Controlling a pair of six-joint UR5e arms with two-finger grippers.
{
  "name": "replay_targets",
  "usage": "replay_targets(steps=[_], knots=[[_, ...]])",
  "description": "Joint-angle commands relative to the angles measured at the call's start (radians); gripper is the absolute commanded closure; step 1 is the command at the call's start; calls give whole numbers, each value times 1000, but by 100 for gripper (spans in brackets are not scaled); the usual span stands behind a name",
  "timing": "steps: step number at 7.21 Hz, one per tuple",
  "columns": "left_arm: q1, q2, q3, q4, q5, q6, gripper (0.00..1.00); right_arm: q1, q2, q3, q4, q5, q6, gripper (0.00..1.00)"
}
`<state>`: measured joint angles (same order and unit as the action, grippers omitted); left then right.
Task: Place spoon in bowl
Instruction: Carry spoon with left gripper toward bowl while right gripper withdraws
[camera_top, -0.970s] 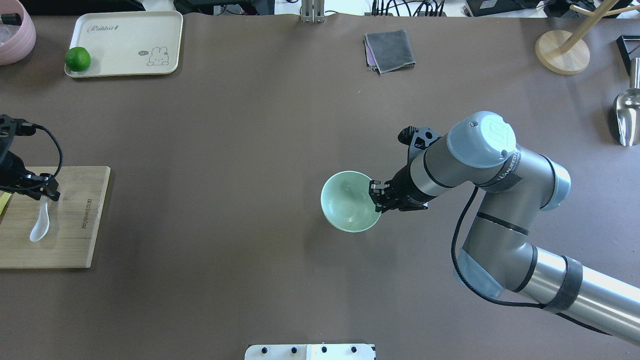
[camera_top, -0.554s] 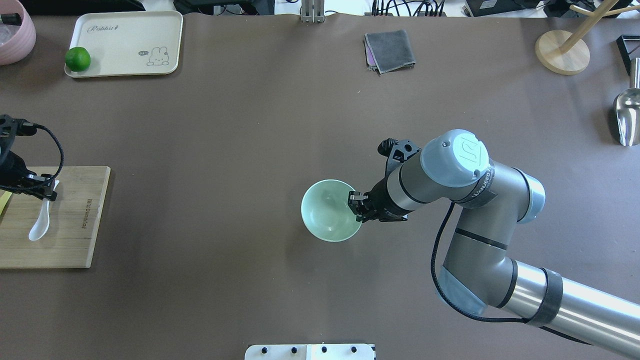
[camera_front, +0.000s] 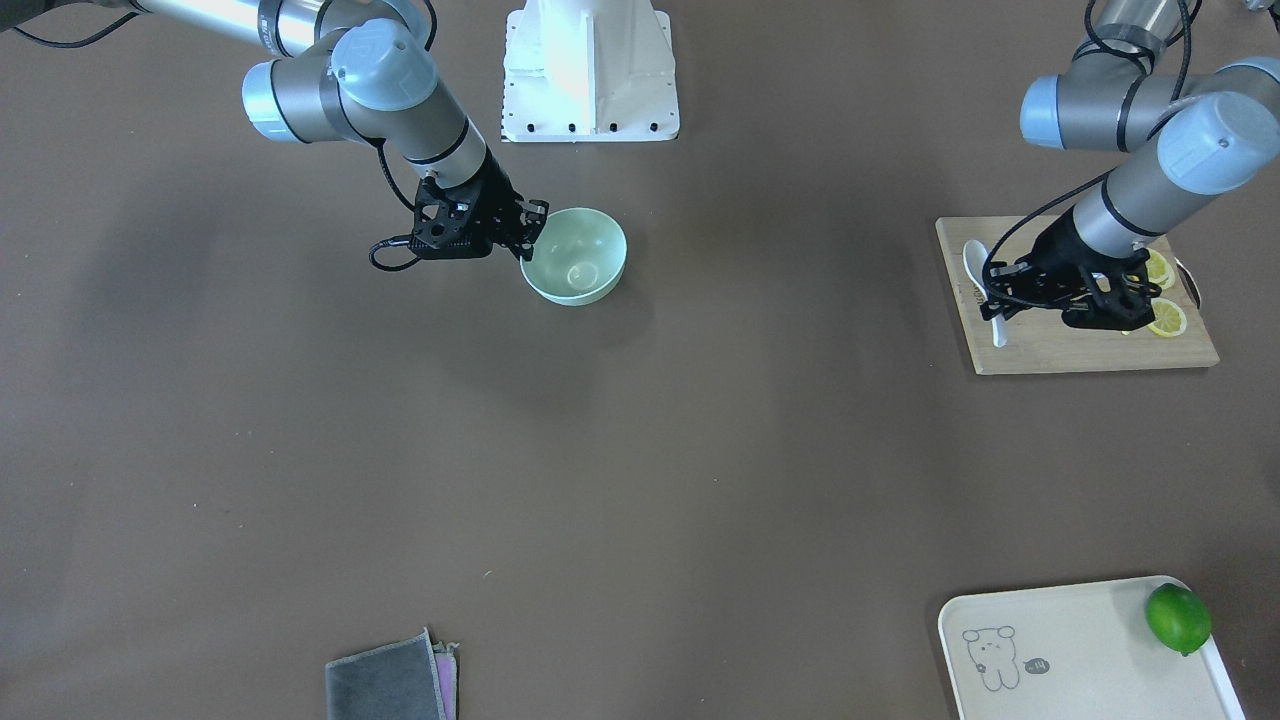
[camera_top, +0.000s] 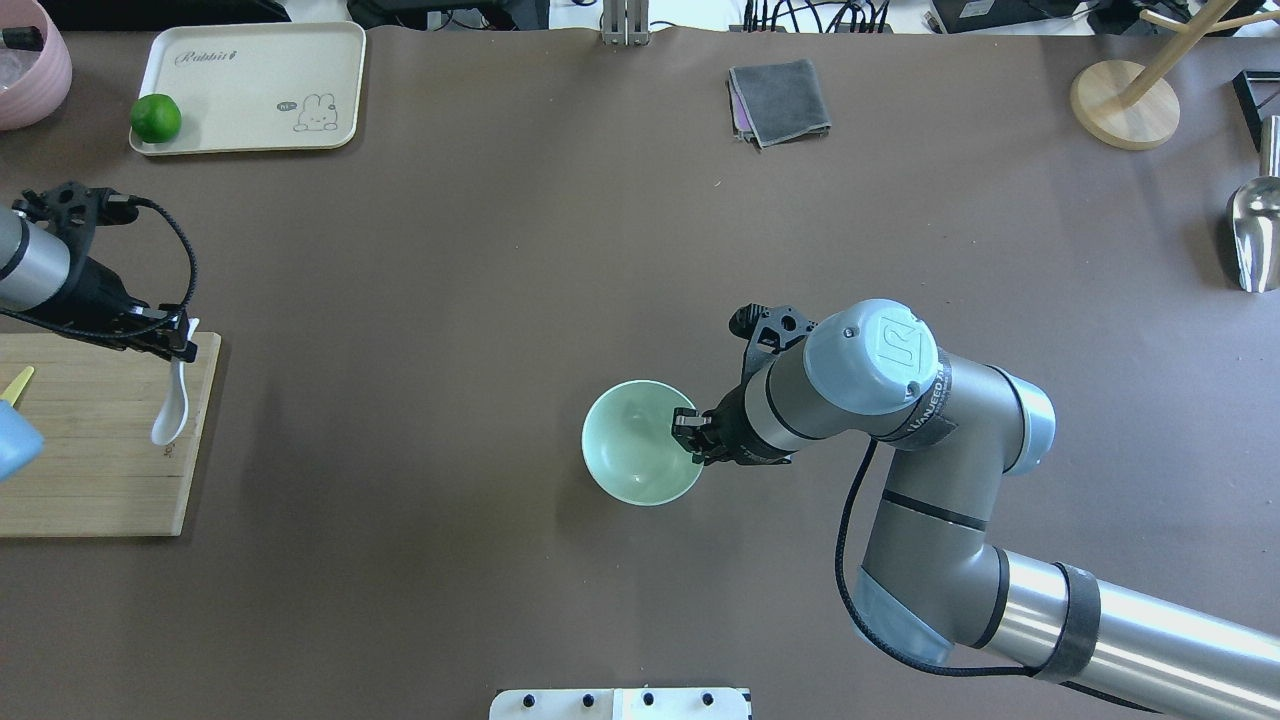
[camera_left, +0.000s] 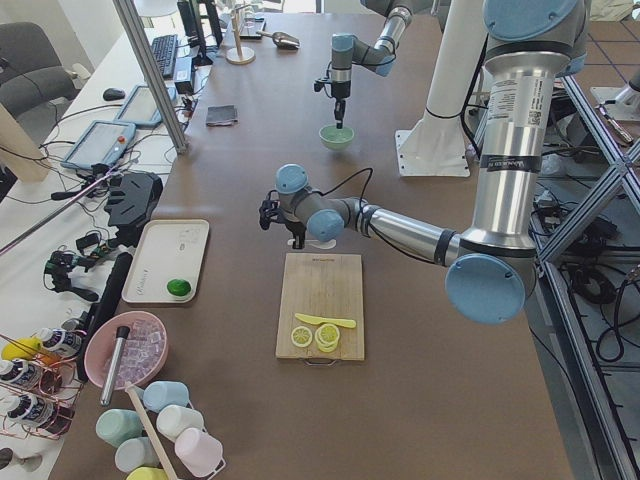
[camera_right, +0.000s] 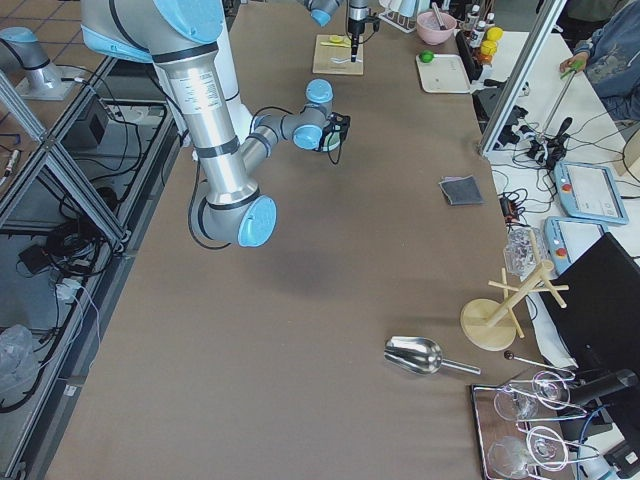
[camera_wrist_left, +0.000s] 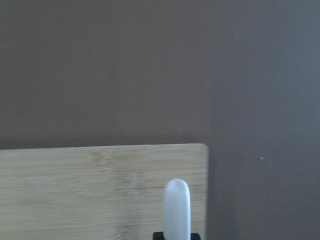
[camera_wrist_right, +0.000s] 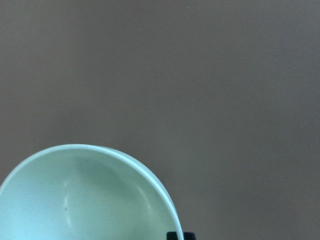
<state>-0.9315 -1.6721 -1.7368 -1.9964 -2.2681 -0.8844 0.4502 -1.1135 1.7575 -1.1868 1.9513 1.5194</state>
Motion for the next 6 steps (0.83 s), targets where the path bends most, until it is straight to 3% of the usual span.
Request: replay_targets(steps=[1, 3, 6], knots=[[83, -156, -15, 22, 1, -187, 100, -2, 1, -4, 1, -20, 11, 1], [175, -301, -10, 92, 27, -354, 100, 33, -6, 14, 4, 1, -1, 0], [261, -489, -1, 224, 113, -464, 100, 253, -128, 58, 10, 218, -116, 0]])
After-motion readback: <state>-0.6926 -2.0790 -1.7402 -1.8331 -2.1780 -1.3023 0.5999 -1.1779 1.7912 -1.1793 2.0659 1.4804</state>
